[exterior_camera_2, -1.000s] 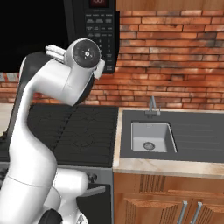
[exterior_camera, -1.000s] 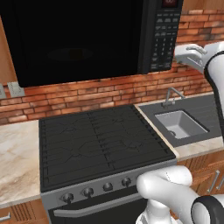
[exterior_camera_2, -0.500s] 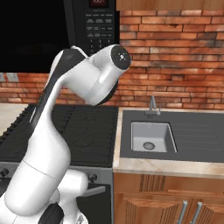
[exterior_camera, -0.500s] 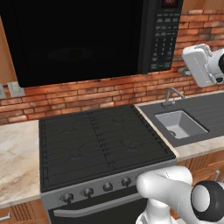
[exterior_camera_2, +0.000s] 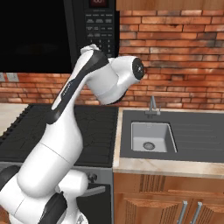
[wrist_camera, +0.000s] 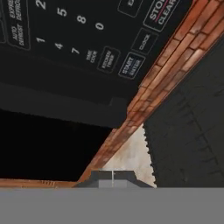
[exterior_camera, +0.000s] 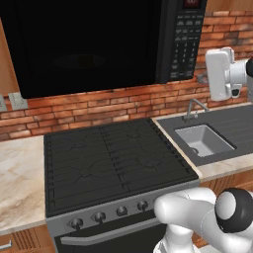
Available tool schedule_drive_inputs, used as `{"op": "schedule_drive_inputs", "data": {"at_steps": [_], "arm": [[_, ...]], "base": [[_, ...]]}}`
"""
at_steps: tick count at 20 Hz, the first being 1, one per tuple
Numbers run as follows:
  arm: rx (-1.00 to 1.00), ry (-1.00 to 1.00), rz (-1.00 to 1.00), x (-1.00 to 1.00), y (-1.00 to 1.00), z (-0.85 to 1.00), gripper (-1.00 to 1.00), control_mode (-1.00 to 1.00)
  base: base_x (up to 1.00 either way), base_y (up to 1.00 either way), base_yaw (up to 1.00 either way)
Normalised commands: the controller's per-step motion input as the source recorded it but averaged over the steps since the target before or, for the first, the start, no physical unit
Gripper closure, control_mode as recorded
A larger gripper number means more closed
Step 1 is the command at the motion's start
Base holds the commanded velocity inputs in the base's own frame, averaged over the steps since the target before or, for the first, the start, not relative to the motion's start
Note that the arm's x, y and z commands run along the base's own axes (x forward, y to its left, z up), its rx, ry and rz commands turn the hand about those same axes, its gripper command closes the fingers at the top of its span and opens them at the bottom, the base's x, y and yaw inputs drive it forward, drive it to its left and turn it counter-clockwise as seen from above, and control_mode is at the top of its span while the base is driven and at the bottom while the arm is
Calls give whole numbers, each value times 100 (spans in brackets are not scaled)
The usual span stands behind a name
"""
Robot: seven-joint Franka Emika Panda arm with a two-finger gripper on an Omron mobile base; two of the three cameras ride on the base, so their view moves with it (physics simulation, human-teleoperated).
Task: Pick the cheese from the counter and place it in the microwave. Then turn on the microwave.
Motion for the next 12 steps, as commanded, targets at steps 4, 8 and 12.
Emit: {"op": "schedule_drive_inputs", "data": {"at_steps": [4,8,12], "arm": [[22,0,0,42,0,0,100,-100],[11,0,0,14,0,-9,100,-100],[6,0,0,1,0,-12,100,-100]], "base": [[0,0,0],[0,0,0],[0,0,0]]}}
